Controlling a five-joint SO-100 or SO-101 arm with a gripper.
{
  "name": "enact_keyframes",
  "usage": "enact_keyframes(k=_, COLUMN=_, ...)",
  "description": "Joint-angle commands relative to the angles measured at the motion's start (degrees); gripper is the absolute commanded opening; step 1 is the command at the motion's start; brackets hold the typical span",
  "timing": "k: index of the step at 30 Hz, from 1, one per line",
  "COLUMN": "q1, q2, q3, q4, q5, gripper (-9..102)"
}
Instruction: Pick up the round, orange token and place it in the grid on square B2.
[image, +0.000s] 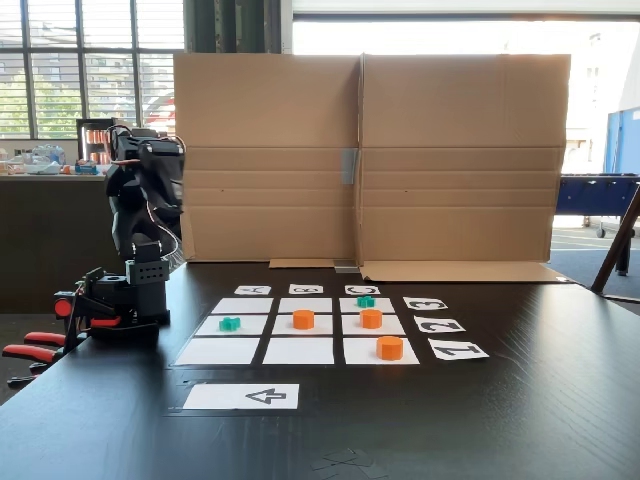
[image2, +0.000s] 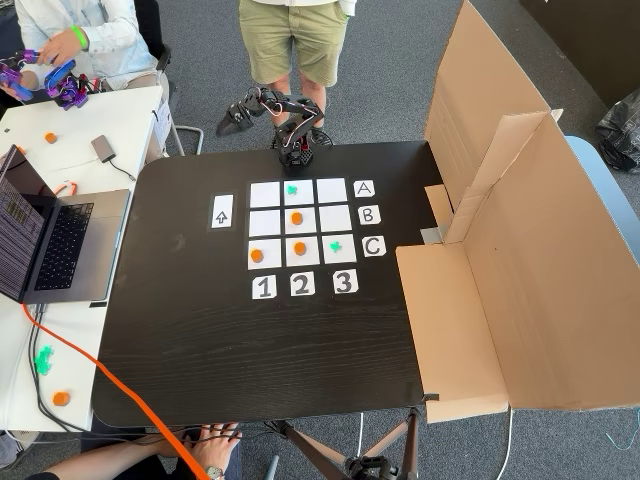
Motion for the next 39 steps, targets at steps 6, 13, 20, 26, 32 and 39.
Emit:
enact_keyframes(k=6, q1=19.4, q2=10.1, q3=20.9, q4=-12.9, q5=-0.8, gripper=-1)
enact_keyframes(k=13, q1=27.5, q2=22.7, q3=36.9, q4=-16.0, q5=-2.5, gripper=-1)
enact_keyframes(k=20, q1=28.6, q2=33.7, q3=46.3, q4=-14.4, q5=-2.8, gripper=-1)
enact_keyframes(k=26, q1=29.4, q2=35.3, q3=46.3, q4=-9.6, q5=-2.8, gripper=-1)
enact_keyframes(k=32, q1=29.2, q2=35.3, q3=46.3, q4=-9.6, q5=-2.9, gripper=-1)
enact_keyframes(k=39, q1=29.3, q2=35.3, q3=46.3, q4=-9.6, q5=-2.9, gripper=-1)
